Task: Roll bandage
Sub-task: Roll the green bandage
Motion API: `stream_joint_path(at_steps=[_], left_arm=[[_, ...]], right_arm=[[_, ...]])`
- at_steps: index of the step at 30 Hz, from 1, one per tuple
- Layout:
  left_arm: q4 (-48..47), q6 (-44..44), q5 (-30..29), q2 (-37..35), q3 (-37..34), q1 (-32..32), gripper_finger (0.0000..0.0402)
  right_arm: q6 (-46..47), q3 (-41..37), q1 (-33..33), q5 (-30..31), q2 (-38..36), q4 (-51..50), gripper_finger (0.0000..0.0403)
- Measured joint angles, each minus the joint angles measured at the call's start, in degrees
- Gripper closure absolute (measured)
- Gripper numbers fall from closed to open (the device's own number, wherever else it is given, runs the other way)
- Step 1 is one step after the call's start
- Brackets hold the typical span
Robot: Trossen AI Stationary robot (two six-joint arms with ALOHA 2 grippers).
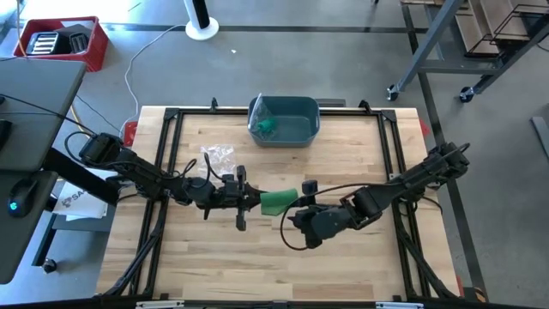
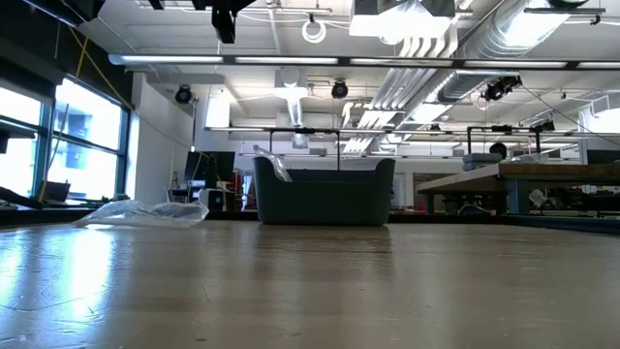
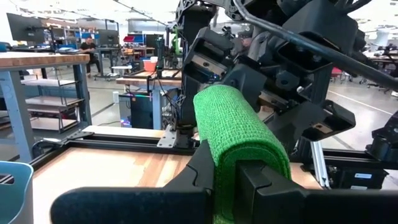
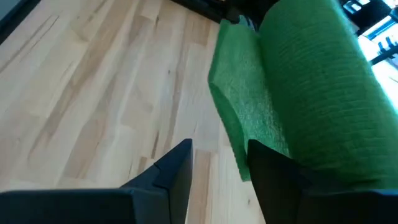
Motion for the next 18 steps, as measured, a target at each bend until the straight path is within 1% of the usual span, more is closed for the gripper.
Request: stream_joint_path(at_steps=[3,9,15,18], left_arm=[[0.0,0.0,0.0,0.0,0.0,0.0,0.039],[0.0,0.0,0.0,0.0,0.0,0.0,0.039],[-0.1,0.0,-0.1,0.0,0.0,0.0,0.039],[-0.1,0.1,-0.1,0.0,0.0,0.0,0.039]], right_arm=[[-0.4,0.0,0.0,-1.2,0.1,-0.2,0.0257],[-2.9,0.0,0.1,-7.4,0.9,-0.3,0.0257],[-3.8,0.0,1.5,-7.4,0.7,0.0,0.0257],[-7.1,0.3,3.0,-5.3,0.4,1.3,0.0257]])
